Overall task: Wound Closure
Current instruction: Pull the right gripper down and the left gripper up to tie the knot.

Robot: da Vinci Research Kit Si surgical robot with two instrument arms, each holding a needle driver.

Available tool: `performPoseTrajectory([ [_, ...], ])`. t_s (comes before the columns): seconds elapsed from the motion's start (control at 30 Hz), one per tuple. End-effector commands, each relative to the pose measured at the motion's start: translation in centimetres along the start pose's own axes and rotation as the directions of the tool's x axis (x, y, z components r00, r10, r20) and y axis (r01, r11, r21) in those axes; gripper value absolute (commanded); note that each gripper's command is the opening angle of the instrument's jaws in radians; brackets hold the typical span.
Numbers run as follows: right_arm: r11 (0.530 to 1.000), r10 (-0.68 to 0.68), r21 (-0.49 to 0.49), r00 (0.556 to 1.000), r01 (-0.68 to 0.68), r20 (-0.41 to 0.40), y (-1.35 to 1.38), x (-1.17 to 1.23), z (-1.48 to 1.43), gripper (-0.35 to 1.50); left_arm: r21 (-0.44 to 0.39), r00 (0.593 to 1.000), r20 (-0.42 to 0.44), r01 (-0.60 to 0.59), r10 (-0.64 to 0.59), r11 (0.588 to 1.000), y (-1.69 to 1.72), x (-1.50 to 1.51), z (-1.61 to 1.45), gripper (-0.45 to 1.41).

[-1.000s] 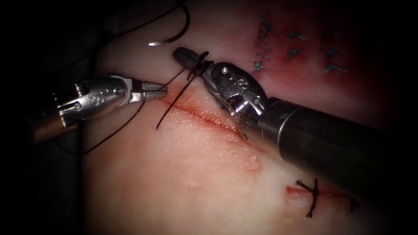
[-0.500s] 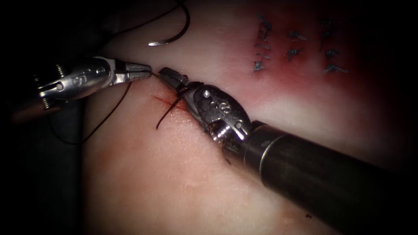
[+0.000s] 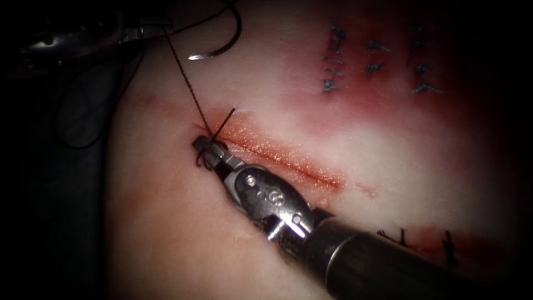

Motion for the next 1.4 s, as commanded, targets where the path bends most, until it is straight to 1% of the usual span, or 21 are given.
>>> performPoseTrajectory([
  [0.03, 1.000, -0.009, -0.004, 1.000, 0.009, 0.004, -0.08, -0.03, -0.02, -0.35, 0.003, 1.000, 0.000, -0.007, 0.007, 1.000, -0.11, 0.03, 0.09, -0.35],
  [0.13, 1.000, -0.018, -0.016, 1.000, 0.018, 0.006, -0.14, -0.02, -0.08, -0.35, 0.007, 1.000, 0.007, -0.022, 0.022, 1.000, -0.21, 0.09, 0.15, -0.35],
  [0.23, 0.999, -0.019, -0.027, 1.000, 0.019, 0.006, -0.19, 0.00, -0.08, -0.35, 0.020, 0.999, 0.014, -0.035, 0.035, 0.999, -0.29, 0.15, 0.24, -0.35],
  [0.47, 0.998, -0.048, -0.044, 0.999, 0.049, 0.011, -0.24, 0.00, 0.02, -0.35, 0.035, 0.996, -0.039, -0.079, 0.081, 0.996, -0.54, 0.34, 0.52, -0.35],
  [0.57, 0.997, -0.072, -0.041, 0.997, 0.073, 0.014, -0.30, -0.04, -0.01, -0.35, 0.055, 0.995, -0.056, -0.084, 0.087, 0.995, -0.67, 0.43, 0.67, -0.35],
  [0.67, 0.994, -0.090, -0.061, 0.995, 0.092, 0.037, -0.37, -0.11, -0.06, -0.35, 0.088, 0.992, -0.062, -0.100, 0.105, 0.991, -0.81, 0.49, 0.79, -0.35],
  [0.83, 0.977, -0.109, -0.171, 0.986, 0.130, 0.128, -0.50, -0.19, -0.06, -0.35, 0.124, 0.993, -0.058, -0.098, 0.106, 0.987, -0.91, 0.55, 0.95, -0.35],
  [0.9, 0.969, -0.110, -0.204, 0.982, 0.141, 0.156, -0.56, -0.20, -0.02, -0.35, 0.130, 0.993, -0.054, -0.102, 0.110, 0.986, -0.93, 0.55, 0.99, -0.35],
  [0.93, 0.969, -0.110, -0.203, 0.981, 0.142, 0.159, -0.59, -0.20, -0.01, -0.35, 0.132, 0.992, -0.055, -0.102, 0.110, 0.986, -0.94, 0.55, 1.01, -0.35],
  [1.13, 0.972, -0.109, -0.190, 0.983, 0.137, 0.147, -0.66, -0.13, 0.07, -0.35, 0.153, 0.991, -0.065, -0.106, 0.117, 0.983, -1.02, 0.52, 1.02, -0.35],
  [1.4, 0.973, -0.121, -0.181, 0.982, 0.146, 0.143, -0.66, -0.12, 0.08, -0.35, 0.248, 0.981, -0.112, -0.129, 0.161, 0.960, -1.22, 0.51, 1.03, -0.35],
])
